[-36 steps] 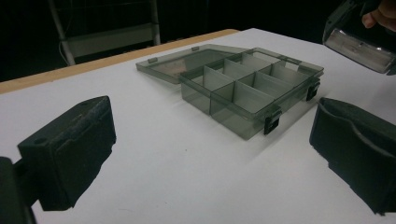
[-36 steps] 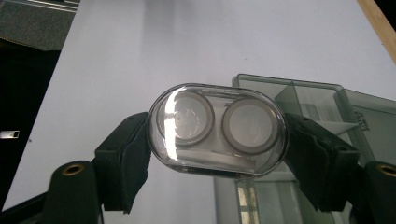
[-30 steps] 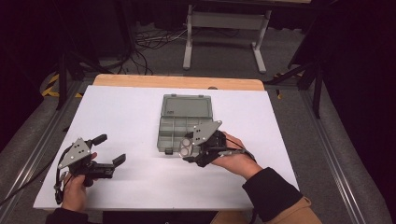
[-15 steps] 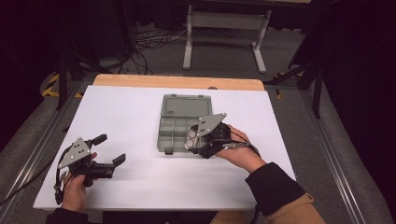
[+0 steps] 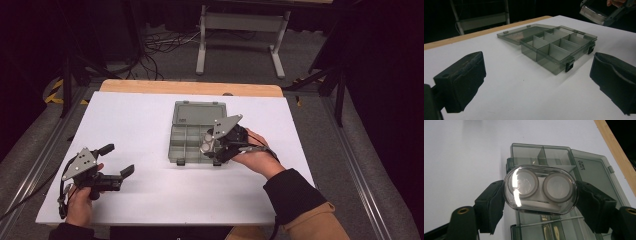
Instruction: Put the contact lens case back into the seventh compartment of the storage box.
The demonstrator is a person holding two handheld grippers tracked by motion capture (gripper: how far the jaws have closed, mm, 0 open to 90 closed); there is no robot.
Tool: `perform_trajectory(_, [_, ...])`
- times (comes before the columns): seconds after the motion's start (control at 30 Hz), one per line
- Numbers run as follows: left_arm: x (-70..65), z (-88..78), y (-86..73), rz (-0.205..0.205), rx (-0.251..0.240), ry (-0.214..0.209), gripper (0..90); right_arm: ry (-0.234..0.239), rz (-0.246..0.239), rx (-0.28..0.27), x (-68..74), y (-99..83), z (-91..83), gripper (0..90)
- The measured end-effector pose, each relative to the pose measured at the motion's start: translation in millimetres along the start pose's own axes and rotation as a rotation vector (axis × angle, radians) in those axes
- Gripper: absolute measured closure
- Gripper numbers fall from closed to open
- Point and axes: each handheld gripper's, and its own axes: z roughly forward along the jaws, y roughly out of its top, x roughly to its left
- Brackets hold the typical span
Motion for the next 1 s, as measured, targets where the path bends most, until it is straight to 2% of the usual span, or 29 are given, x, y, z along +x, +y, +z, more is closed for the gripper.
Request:
perform_trajectory(0.77, [0.3, 0.0, 0.0, -0.001, 0.001, 0.0, 1.2, -0.012, 0.032, 0.058, -24.2, -8.6, 15.2, 26.5])
perform_trajectory(1.0, [0.2, 0.2, -0.1, 0.0, 0.004, -0.002, 1.2, 0.008, 0.035, 0.082, -26.6, -12.1, 22.2, 26.5])
